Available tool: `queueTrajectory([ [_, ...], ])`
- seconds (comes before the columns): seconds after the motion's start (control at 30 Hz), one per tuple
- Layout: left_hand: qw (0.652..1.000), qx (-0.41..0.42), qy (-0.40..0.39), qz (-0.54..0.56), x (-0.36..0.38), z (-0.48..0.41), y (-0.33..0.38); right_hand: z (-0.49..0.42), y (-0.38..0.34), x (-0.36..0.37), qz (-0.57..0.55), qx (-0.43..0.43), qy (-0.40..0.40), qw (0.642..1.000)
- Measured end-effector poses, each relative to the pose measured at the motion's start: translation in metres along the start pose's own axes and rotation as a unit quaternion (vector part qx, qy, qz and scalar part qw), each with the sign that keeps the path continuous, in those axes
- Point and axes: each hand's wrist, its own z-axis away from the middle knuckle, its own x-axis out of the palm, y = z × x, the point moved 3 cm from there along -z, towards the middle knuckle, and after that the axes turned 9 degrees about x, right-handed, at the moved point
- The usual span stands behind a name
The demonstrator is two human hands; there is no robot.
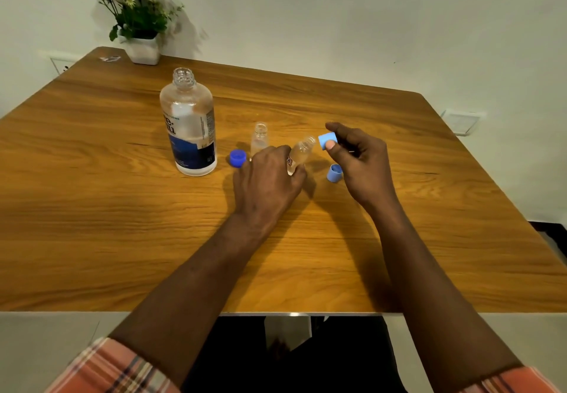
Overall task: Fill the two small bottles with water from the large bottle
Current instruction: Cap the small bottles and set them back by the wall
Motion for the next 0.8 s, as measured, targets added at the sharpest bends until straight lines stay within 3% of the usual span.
queueTrajectory([
  [0.33, 0.999, 0.038, 0.004, -0.009, 0.006, 0.002, 0.002, 0.002, 0.007, 0.004, -0.068, 0.010, 0.041, 0.997],
  [0.8, 0.998, 0.052, -0.022, -0.018, 0.008, 0.002, 0.005, 0.000, 0.012, -0.002, -0.080, 0.001, 0.050, 0.996],
])
